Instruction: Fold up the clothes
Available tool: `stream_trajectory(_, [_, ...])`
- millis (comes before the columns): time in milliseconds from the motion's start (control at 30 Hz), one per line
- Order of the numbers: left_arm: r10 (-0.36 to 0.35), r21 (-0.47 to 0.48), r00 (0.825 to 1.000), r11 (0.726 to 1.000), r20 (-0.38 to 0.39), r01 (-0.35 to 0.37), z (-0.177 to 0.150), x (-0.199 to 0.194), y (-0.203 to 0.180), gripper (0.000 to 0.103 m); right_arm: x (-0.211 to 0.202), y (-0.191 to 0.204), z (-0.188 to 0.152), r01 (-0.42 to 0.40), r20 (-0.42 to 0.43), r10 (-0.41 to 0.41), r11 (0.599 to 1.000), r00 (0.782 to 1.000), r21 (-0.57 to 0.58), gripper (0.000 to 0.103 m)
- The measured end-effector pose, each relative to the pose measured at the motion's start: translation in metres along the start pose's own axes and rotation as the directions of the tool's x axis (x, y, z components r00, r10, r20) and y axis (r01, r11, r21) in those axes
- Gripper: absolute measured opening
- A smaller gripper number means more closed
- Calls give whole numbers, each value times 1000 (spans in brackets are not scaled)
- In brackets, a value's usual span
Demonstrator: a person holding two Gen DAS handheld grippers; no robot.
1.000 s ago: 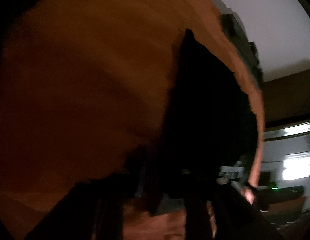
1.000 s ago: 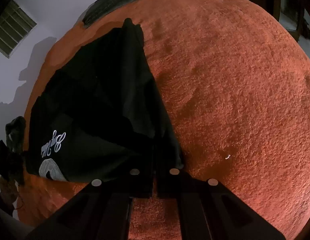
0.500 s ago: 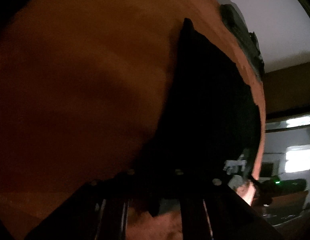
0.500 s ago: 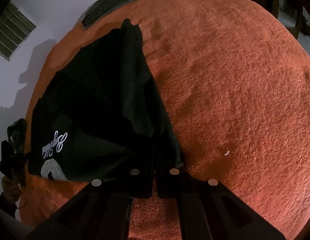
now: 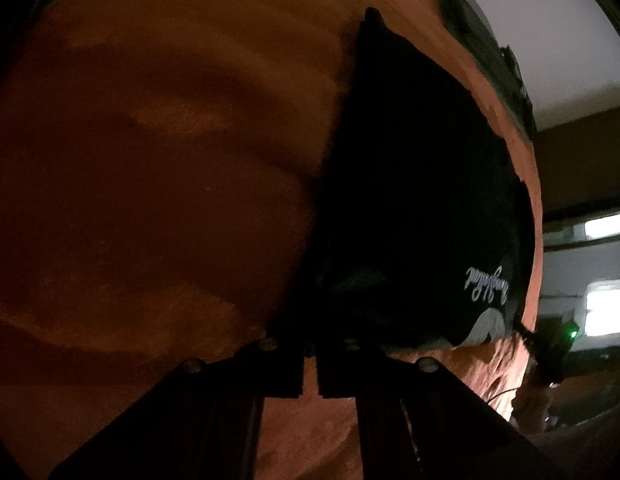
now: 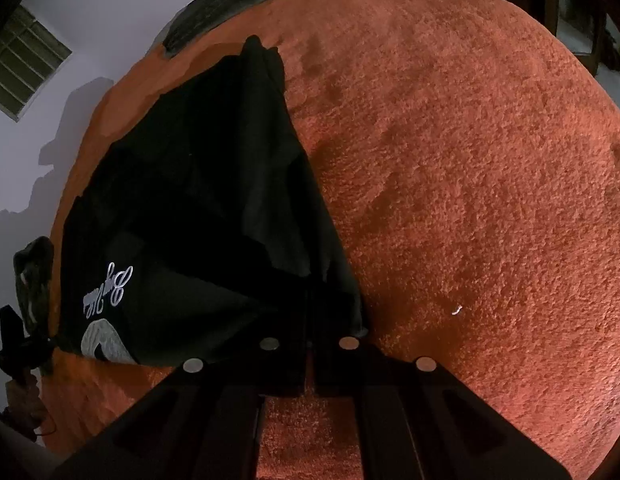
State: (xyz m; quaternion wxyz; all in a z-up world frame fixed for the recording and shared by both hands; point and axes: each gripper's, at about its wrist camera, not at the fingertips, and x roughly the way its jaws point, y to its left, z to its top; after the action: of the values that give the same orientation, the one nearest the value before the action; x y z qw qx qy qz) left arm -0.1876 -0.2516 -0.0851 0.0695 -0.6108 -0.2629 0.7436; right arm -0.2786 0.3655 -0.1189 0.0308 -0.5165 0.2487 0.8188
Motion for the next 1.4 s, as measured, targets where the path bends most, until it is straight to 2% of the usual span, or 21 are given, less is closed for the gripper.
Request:
stream_trajectory(100, [-4, -20, 1000, 1000, -17, 4, 10, -2, 3, 8, 0, -1, 0, -6, -1, 6, 1000, 1000, 7, 0])
stream_trajectory(167, [26, -9, 1000, 1000, 5, -26, 24, -4, 3, 8, 0, 0, 0, -6, -1, 6, 1000, 1000, 7, 0])
stream_trajectory(267, [5, 26, 998, 1000, 56, -6, 65, -8, -4, 8, 1, -1, 3, -11, -4, 11, 1000, 1000, 10, 0])
stream_trajectory(333, [-46, 57, 996, 998, 79, 42, 98, -7, -16, 9, 2, -2, 4, -12, -7, 12, 1000, 1000, 10, 0])
stream_trajectory(433, [-82, 130, 992, 989, 99, 69, 144, 6, -42, 20, 2, -2, 4, -11, -8, 11, 1000, 1000, 13, 0])
stream_trajectory(500, [-73, 161, 990, 986, 122, 53, 171, 17, -52, 22, 1, -2, 3, -12, -9, 12, 1000, 1000, 17, 0])
stream_trajectory(700, [-71, 135, 986, 990, 151, 50, 220, 52, -59, 21, 0, -3, 3, -24, -12, 24, 999, 1000, 22, 1])
stream_trajectory(733, [-74, 119, 979, 991, 188, 52, 222, 48, -56, 6, 0, -3, 2, -25, -12, 26, 999, 1000, 23, 1])
stream_trajectory(767, [-59, 114, 966, 993, 253, 31, 222, 37, -54, 4, 0, -4, 2, -27, -12, 27, 999, 1000, 25, 1])
stream_trajectory(833, [-3, 124, 920, 991, 391, -49, 221, 17, -58, 4, -1, -5, 1, -32, -13, 32, 999, 999, 28, 1])
stream_trajectory(867, [11, 147, 909, 986, 417, -79, 222, 13, -61, 4, -1, -6, 0, -36, -16, 36, 999, 999, 28, 1])
stream_trajectory(900, [-3, 167, 917, 983, 399, -70, 227, 14, -60, 4, -1, -7, -1, -38, -17, 39, 999, 999, 29, 1])
stream_trajectory(933, [-35, 170, 937, 985, 346, -26, 235, 18, -56, 5, -1, -7, -1, -40, -16, 41, 999, 999, 29, 1])
stream_trajectory(1000, [-122, 123, 970, 988, 212, 97, 249, 32, -44, 6, 0, -7, -1, -40, -18, 41, 999, 999, 26, 1])
stream_trajectory(1033, [-148, 90, 977, 987, 155, 136, 255, 42, -40, 10, 0, -7, 0, -40, -19, 40, 999, 999, 24, 1])
stream_trajectory(1100, [-138, 63, 985, 989, 100, 132, 263, 57, -37, 21, 1, -6, 0, -38, -23, 38, 999, 999, 21, 1])
stream_trajectory(1133, [-138, 59, 987, 989, 84, 133, 266, 64, -36, 31, 2, -6, 1, -36, -24, 36, 999, 999, 20, 1])
stream_trajectory(1233, [-200, 24, 975, 980, 98, 199, 272, 74, -33, 34, 4, -4, 3, -30, -29, 31, 999, 999, 10, 1])
stream_trajectory(1267, [-231, 10, 966, 973, 119, 232, 274, 76, -32, 29, 4, -4, 3, -30, -30, 31, 1000, 999, 7, 1])
stream_trajectory(1333, [-262, 21, 945, 965, 198, 263, 276, 71, -35, 6, 4, -4, 3, -31, -32, 32, 999, 999, 4, 1])
stream_trajectory(1400, [-263, 49, 923, 964, 281, 260, 276, 65, -39, 6, 4, -4, 3, -33, -35, 34, 999, 999, 6, 1])
